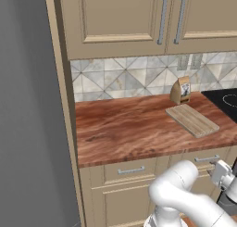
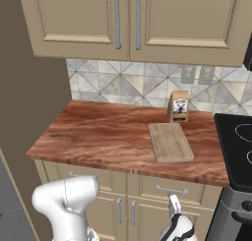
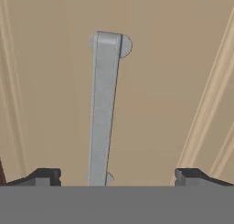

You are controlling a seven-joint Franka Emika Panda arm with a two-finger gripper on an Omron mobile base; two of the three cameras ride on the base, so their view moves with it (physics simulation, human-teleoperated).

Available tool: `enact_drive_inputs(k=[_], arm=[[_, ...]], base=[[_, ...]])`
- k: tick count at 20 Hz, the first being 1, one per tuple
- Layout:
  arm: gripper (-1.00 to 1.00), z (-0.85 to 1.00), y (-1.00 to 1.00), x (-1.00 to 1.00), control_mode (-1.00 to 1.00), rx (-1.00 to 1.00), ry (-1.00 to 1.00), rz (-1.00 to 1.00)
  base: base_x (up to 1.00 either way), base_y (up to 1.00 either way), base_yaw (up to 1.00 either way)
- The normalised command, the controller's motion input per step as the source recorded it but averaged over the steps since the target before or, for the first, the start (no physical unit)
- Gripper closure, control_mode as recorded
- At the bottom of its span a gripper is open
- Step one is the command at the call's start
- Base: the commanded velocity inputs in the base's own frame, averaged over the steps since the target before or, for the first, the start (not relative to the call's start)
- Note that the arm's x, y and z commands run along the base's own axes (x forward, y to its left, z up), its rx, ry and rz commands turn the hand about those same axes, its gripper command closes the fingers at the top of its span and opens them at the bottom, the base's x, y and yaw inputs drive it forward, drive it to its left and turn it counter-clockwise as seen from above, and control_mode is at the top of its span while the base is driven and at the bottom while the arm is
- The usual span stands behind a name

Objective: Open the drawer on the right and place the cutting tools on the cutting board.

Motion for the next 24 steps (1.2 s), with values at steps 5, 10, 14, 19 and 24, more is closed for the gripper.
enact_drive_inputs(k=[5,10,14,19,24], arm=[[-1.0,0.0,-0.07,0.34,-1.0,0.0,0.0,0.0],[-1.0,0.0,-0.05,0.01,-1.0,0.0,-0.07,0.0],[-1.0,0.0,0.0,-0.05,-1.0,0.0,-0.05,0.0],[-1.0,0.0,0.0,0.07,-1.0,0.0,0.0,0.0],[-1.0,0.0,0.0,0.14,-1.0,0.0,0.0,0.0]], base=[[0.0,0.0,0.0],[0.0,0.0,0.0],[0.0,0.0,0.0],[0.0,0.0,0.0],[0.0,0.0,0.0]])
